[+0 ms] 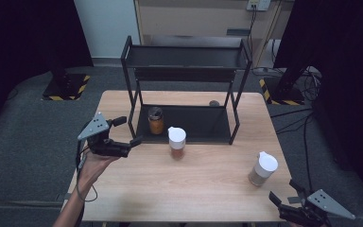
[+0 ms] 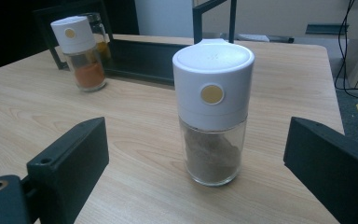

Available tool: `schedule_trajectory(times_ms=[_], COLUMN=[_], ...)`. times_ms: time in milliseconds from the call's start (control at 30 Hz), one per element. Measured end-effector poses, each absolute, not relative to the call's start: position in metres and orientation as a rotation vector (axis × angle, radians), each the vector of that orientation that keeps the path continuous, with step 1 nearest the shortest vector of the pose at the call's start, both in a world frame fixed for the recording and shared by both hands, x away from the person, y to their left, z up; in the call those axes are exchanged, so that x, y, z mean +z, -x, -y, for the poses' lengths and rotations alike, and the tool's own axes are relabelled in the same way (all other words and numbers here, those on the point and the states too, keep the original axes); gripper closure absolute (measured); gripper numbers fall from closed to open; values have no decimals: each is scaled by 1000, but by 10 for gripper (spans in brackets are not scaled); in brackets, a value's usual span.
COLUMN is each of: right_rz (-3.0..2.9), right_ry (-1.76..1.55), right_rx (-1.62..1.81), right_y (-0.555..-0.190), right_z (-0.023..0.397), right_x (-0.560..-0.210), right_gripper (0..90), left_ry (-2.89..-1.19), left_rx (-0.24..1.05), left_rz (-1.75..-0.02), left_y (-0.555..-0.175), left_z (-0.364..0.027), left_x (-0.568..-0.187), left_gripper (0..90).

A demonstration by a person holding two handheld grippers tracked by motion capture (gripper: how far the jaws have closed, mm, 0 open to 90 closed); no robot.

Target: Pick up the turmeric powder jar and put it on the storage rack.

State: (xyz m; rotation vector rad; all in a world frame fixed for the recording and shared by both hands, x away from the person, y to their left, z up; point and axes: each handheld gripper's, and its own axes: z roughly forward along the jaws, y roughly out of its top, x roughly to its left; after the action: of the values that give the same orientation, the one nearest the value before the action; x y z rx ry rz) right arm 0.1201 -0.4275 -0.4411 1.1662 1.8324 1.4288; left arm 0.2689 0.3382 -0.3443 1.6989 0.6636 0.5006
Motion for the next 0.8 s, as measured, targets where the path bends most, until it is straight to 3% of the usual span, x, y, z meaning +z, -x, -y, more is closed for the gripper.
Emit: schedule_trajectory(times_ms=[800], right_rz=[-1835], right_ry=[-1165], right_rx=[1422], right_y=[-120], right_z=[427], right_x=[-441], right_gripper=[66], left_ry=[-1706], left_rx=[566], left_rz=[-652], left_y=[-207], left_z=[-349], left_x=[-373], left_gripper=[45])
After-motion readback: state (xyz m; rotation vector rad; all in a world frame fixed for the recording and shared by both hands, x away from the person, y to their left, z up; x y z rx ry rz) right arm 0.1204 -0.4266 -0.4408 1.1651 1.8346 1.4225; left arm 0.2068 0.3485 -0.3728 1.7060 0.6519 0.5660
